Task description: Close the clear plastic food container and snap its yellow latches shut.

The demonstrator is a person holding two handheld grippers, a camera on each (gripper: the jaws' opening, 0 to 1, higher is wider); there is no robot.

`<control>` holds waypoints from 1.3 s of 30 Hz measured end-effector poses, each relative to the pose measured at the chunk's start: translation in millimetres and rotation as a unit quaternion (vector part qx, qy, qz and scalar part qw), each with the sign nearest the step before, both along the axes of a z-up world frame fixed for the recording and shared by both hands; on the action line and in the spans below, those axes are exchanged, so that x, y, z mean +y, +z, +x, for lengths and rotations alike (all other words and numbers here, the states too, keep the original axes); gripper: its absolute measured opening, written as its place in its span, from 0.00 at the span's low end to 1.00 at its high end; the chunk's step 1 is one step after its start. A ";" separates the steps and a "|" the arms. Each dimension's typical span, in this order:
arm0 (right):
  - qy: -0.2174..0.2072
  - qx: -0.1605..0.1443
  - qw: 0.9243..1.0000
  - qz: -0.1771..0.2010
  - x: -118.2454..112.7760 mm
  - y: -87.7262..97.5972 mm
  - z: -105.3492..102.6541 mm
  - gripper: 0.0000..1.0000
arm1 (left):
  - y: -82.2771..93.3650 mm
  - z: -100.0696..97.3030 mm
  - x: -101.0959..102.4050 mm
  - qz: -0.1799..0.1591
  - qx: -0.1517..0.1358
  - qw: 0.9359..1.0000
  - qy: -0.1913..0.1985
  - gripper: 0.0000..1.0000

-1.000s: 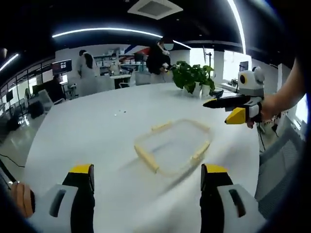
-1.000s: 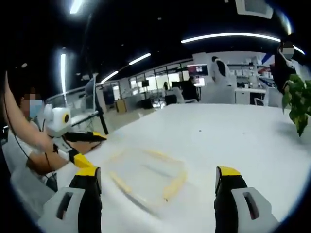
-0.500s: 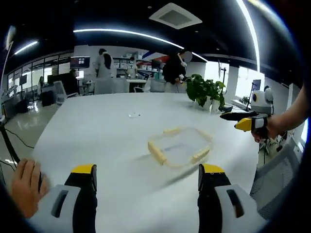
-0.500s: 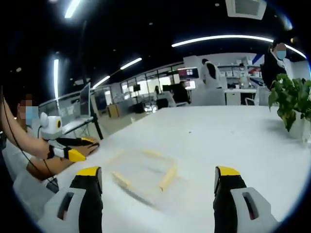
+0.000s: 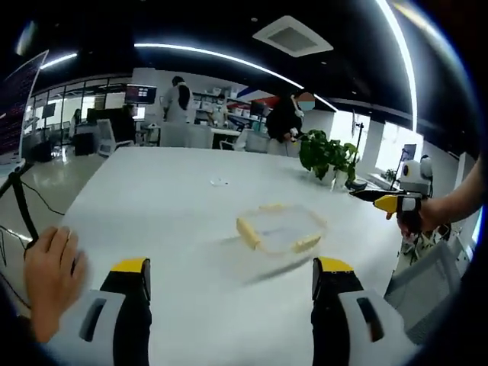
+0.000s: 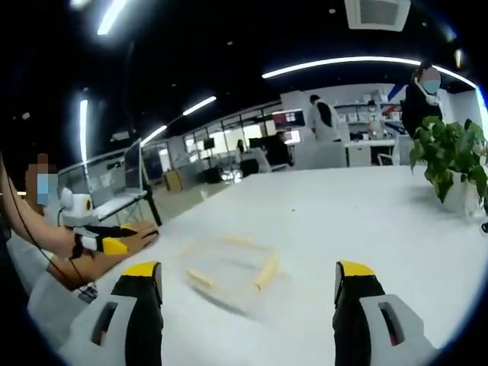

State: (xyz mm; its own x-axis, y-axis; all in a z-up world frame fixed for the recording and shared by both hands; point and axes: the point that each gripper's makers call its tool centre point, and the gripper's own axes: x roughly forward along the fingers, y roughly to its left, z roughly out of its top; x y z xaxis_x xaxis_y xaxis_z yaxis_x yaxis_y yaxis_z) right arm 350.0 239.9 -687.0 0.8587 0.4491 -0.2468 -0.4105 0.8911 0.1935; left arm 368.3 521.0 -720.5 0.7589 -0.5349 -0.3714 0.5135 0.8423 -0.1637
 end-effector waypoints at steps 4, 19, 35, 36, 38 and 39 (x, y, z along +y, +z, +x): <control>0.001 -0.001 1.000 -0.004 0.4 1.0 -9.2 0.95 | 1.7 -8.4 2.7 -0.003 0.000 1.000 0.001 0.88; -0.021 0.002 1.000 0.002 -23.0 6.3 -47.5 0.93 | 7.9 -41.3 3.2 -0.033 -0.003 0.999 0.017 0.86; -0.026 -0.018 1.000 0.002 -25.3 17.8 -76.2 0.90 | 0.5 -81.0 -1.6 -0.048 0.001 0.998 0.030 0.85; -0.027 -0.019 0.999 0.004 -25.6 18.7 -76.4 0.90 | 1.8 -84.1 -4.0 -0.047 0.000 0.998 0.028 0.85; -0.029 -0.023 0.999 0.006 -25.9 19.9 -76.3 0.90 | 0.1 -86.3 -6.0 -0.048 0.000 0.998 0.027 0.84; -0.030 -0.024 0.999 0.007 -26.0 20.5 -76.0 0.90 | -0.5 -86.9 -6.9 -0.048 -0.001 0.998 0.027 0.84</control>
State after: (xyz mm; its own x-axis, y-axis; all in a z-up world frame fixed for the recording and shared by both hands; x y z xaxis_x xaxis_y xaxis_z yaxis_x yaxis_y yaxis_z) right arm 274.0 213.9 -666.5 0.8943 0.4003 -0.1999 -0.3662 0.9115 0.1871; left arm 281.3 514.0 -721.0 0.7885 -0.5261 -0.3185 0.4678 0.8493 -0.2445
